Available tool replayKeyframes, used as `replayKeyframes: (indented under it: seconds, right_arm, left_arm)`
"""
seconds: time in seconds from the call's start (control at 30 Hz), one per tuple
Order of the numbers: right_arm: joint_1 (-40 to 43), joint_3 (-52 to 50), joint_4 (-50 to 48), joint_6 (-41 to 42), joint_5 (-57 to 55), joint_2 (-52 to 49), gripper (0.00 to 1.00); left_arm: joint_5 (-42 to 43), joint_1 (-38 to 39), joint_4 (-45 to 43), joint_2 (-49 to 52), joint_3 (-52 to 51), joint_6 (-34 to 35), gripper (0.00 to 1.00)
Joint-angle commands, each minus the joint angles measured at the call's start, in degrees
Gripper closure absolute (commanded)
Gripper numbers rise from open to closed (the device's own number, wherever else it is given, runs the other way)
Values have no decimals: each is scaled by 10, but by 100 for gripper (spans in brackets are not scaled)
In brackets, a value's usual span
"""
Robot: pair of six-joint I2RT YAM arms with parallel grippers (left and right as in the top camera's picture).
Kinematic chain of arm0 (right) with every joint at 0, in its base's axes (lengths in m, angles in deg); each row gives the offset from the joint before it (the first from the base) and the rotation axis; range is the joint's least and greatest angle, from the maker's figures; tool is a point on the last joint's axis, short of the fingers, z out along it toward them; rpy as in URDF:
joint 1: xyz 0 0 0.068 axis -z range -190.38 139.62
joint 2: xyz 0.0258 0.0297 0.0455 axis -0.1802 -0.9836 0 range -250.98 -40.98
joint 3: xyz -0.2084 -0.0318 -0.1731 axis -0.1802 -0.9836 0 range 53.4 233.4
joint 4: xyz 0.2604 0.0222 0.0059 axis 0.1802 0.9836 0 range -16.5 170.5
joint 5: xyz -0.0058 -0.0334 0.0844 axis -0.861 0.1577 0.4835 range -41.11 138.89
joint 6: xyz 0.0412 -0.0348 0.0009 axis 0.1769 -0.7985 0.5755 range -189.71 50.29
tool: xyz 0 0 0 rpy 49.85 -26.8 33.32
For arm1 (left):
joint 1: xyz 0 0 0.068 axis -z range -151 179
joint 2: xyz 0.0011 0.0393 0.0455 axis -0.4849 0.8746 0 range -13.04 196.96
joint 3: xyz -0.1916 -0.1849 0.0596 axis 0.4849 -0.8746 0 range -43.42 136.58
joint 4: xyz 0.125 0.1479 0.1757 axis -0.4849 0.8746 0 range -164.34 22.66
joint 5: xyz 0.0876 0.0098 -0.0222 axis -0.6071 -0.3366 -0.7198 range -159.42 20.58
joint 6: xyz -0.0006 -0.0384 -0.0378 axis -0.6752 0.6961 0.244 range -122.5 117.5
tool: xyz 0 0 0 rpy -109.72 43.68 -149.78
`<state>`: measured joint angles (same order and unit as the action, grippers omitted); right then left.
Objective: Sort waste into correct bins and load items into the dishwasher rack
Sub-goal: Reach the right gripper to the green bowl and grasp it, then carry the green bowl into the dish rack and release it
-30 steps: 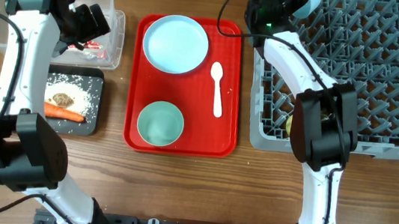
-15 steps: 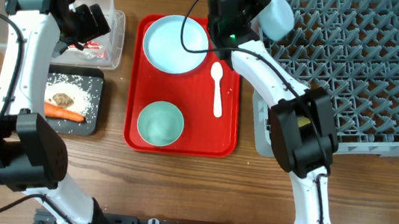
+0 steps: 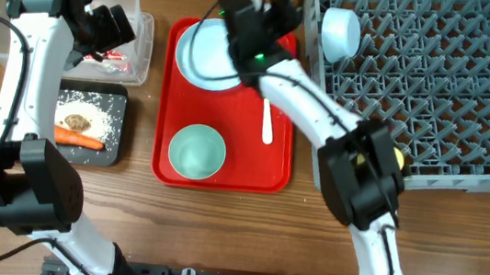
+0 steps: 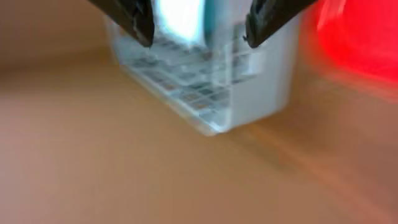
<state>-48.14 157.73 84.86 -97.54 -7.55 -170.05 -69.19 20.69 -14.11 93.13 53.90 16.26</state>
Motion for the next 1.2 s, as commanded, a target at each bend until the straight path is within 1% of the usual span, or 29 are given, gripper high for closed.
replayKeyframes:
  seconds: [0.0, 0.03, 0.1, 0.13, 0.17, 0.2, 0.3, 0.4, 0.47, 0.53, 0.57, 0.6, 0.63, 0.67, 0.73, 0.87, 0.93, 1.0, 1.03, 1.1, 1.17]
  right_arm:
    - [-28, 2, 172, 275, 240, 80, 44]
    - [-28, 2, 216, 298, 320, 87, 42]
    - [-23, 2, 321, 304, 528, 99, 41]
    - [-22, 2, 366, 306, 614, 99, 41]
    - [-21, 2, 400, 313, 672, 99, 41]
    - [-21, -2, 432, 329, 725, 98, 44]
    - [-25, -42, 457, 390, 760, 98, 45]
    - [-35, -114, 435, 434, 769, 98, 45]
    - [-37, -146, 412, 436, 818, 98, 46]
    - [-37, -173, 389, 469, 844, 98, 50]
    - [-37, -185, 381, 482, 846, 98, 53]
    - [-37, -198, 372, 494, 846, 98, 60]
    - [-37, -204, 368, 504, 845, 98, 75]
    - [-36, -205, 368, 505, 846, 98, 84]
    - [-34, -203, 366, 505, 846, 98, 94]
    - [-23, -193, 368, 504, 845, 106, 96]
    - [-9, -179, 380, 504, 832, 136, 96]
    - [6, -164, 401, 504, 793, 185, 96]
    - [16, -156, 414, 505, 760, 218, 96]
    - [32, -145, 436, 505, 651, 291, 96]
    - [39, -143, 450, 513, 439, 375, 96]
  left_arm:
    - [-7, -2, 0, -14, 8, -5, 0]
    - [-7, -2, 0, -14, 8, -5, 0]
    - [-7, -2, 0, -14, 8, -5, 0]
    - [-7, -2, 0, -14, 8, -5, 0]
    - [-7, -2, 0, -14, 8, -5, 0]
    - [-7, -2, 0, -14, 8, -5, 0]
    - [-7, -2, 0, -14, 8, -5, 0]
    - [-7, -2, 0, -14, 8, -5, 0]
    - [-7, -2, 0, -14, 8, -5, 0]
    - [-7, -2, 0, -14, 8, -5, 0]
    - [-7, -2, 0, -14, 8, -5, 0]
    - [-7, -2, 0, -14, 8, -5, 0]
    - [-7, -2, 0, -14, 8, -5, 0]
    - [-7, -2, 0, -14, 8, -5, 0]
    - [-7, -2, 0, -14, 8, -5, 0]
    - [-7, -2, 0, -14, 8, -5, 0]
    - [-7, -2, 0, -14, 8, -5, 0]
    - [-7, -2, 0, -14, 8, -5, 0]
    - [-7, -2, 0, -14, 8, -5, 0]
    - [-7, -2, 0, -14, 8, -5, 0]
    - [-7, -2, 0, -14, 8, -5, 0]
